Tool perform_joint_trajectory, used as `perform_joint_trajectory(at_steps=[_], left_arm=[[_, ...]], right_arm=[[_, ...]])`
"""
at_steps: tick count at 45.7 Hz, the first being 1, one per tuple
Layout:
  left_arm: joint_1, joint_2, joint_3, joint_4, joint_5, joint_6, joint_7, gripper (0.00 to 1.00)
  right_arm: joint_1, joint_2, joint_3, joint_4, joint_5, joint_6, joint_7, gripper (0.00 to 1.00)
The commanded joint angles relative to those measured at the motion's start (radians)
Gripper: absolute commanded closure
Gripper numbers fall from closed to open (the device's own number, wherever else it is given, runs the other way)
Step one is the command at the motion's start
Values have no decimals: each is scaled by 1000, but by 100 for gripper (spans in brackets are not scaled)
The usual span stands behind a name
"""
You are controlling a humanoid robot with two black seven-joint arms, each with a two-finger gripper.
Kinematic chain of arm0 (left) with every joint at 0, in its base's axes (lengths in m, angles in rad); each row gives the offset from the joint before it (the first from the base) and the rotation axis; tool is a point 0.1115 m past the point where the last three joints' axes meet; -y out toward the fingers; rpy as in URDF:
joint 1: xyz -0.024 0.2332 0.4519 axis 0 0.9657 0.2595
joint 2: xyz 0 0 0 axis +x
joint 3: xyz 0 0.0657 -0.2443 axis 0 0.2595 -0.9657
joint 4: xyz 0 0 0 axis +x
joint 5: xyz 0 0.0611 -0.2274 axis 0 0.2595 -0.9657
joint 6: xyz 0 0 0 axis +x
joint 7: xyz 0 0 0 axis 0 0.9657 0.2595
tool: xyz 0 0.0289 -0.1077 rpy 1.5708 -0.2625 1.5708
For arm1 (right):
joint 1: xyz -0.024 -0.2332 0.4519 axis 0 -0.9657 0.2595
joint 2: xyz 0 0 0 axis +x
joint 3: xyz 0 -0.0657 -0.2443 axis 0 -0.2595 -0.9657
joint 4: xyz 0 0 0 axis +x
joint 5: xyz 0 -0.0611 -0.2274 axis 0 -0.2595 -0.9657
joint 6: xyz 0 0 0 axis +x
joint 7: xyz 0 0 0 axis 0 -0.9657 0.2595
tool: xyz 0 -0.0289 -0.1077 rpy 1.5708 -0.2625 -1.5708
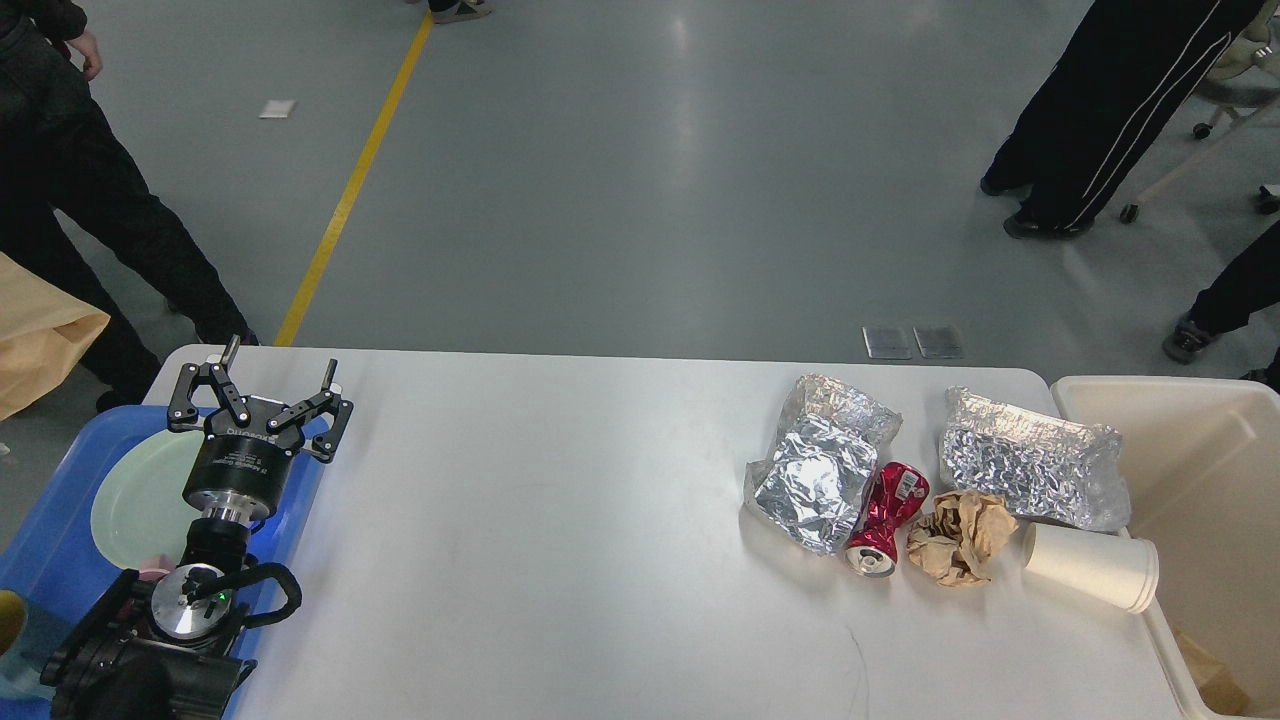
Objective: Tidy desktop
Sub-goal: 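Return the right gripper from the box over the table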
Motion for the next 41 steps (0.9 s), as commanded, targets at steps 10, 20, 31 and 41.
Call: perform_joint_trajectory(at_steps=[10,20,31,41], left_arm=[[0,1,0,1,0,0,0,4],[0,0,0,1,0,0,0,4],[0,1,0,-1,0,0,0,4],[0,1,0,-1,0,0,0,4]], right_arm=[[-553,223,327,-510,4,-6,-2,100],[-641,346,331,-560,4,-22,-6,100],[-679,435,334,-583,4,-42,-25,100],[-699,465,336,-583,5,-42,-35,100]])
